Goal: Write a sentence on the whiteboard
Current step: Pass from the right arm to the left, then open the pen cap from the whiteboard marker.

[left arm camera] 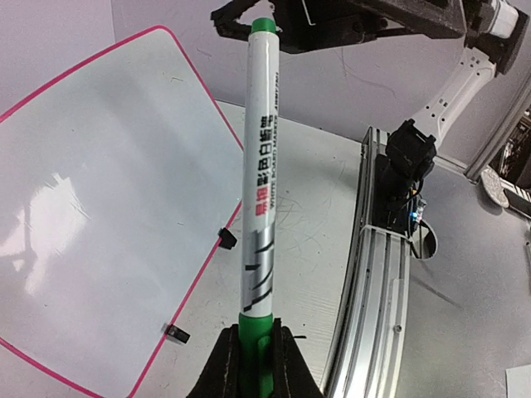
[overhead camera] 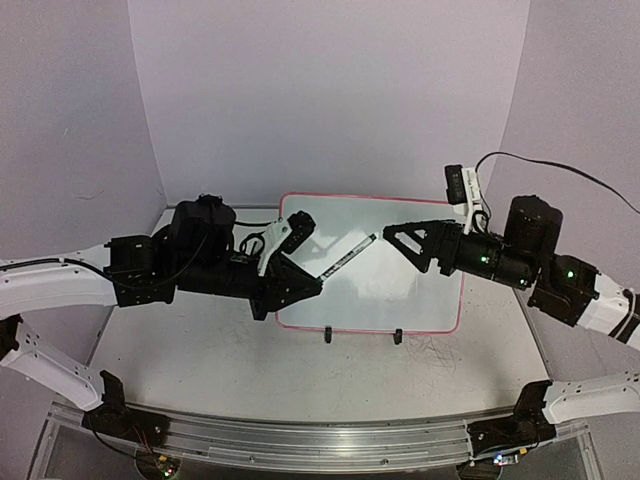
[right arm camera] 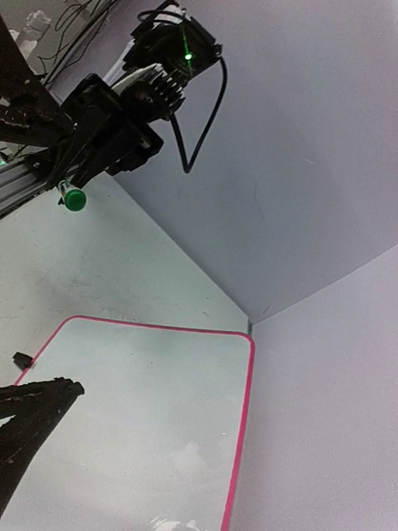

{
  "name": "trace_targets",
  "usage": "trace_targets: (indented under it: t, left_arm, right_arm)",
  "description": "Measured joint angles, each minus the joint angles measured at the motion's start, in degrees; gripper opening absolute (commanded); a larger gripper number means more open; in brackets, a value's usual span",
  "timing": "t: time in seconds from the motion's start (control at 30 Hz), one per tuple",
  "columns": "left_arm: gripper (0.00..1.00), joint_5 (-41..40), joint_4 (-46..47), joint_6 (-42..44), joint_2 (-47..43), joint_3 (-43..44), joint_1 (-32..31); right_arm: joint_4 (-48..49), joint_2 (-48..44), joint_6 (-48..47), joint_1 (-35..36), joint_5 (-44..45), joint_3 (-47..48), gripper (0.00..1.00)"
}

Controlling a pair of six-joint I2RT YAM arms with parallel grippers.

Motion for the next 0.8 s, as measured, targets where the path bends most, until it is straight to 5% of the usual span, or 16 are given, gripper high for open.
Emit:
trace_targets:
  t: [0.23,0.8]
  left_arm:
    - [0.0,1.8,-7.4,4.9,2.2,5.3,0.0]
    - [0.0,3.1,-12.6,6.0,2.8,5.7,0.0]
  right_arm:
    - [-11.7,14.7,-2.6,-0.1,-14.8,17.0,0.88]
    - [-21.7,25.3,-5.9,0.1,-31.4,20.4,0.33]
